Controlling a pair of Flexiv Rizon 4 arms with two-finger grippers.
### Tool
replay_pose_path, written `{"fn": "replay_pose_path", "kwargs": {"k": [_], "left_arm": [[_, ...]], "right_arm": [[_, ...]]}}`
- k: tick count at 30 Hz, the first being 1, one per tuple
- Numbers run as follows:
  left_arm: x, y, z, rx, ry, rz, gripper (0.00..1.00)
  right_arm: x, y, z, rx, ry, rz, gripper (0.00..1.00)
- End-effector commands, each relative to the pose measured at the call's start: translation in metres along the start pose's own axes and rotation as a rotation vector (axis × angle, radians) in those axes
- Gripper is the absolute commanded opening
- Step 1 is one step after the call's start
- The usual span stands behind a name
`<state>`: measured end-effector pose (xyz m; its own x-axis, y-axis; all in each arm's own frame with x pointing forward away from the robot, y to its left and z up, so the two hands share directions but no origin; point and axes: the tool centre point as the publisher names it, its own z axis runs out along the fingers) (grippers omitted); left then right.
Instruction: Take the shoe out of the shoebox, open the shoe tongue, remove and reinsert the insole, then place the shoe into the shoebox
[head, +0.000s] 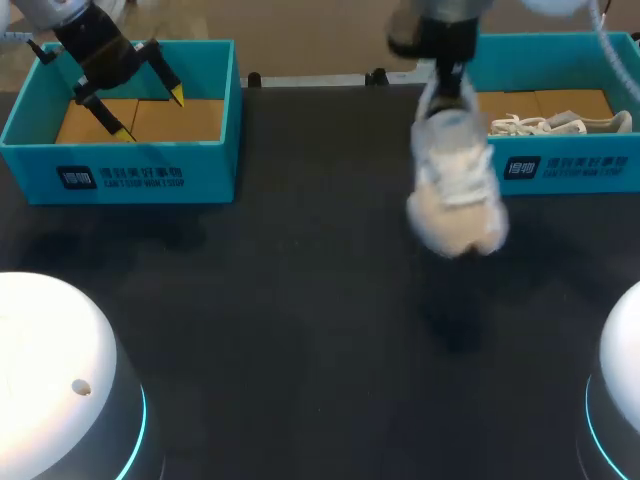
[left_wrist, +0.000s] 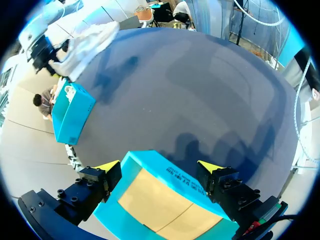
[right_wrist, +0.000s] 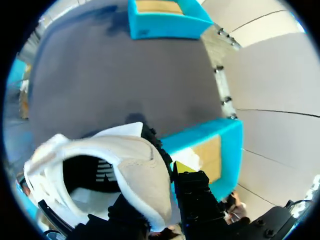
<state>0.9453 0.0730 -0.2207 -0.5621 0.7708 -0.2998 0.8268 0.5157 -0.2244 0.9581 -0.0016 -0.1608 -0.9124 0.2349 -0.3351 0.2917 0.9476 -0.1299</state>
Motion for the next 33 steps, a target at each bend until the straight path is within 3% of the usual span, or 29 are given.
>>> {"fn": "replay_pose_path", "kwargs": {"k": [1,7,22,25,28,32,33], "left_arm": [[0.0,0.001,0.0,0.0,0.002,0.001,1.0],[0.0,0.001,0.0,0.0,0.002,0.001,1.0],[0.0,0.001,0.0,0.0,0.002,0.001,1.0],[0.0,0.001,0.0,0.0,0.002,0.001,1.0],[0.0,0.001,0.0,0.0,0.002,0.001,1.0],[0.0,0.001,0.0,0.0,0.002,0.001,1.0],[0.0,0.001,0.0,0.0,0.002,0.001,1.0]], "right_arm": [[-0.062,-0.01,-0.025,0.051,0.007,-0.015,0.0],[-0.111,-0.028,-0.03,0.042,-0.008,-0.045,0.0],[-0.111,-0.028,-0.03,0.042,-0.008,-0.045,0.0],[-0.143,-0.054,-0.021,0.016,-0.027,-0.002,0.0],[-0.178,-0.078,-0.017,0.048,-0.076,0.002,0.0],[-0.213,-0.095,-0.008,0.032,-0.134,-0.026,0.0],[-0.22,-0.098,-0.004,-0.009,-0.139,-0.046,0.0]]}}
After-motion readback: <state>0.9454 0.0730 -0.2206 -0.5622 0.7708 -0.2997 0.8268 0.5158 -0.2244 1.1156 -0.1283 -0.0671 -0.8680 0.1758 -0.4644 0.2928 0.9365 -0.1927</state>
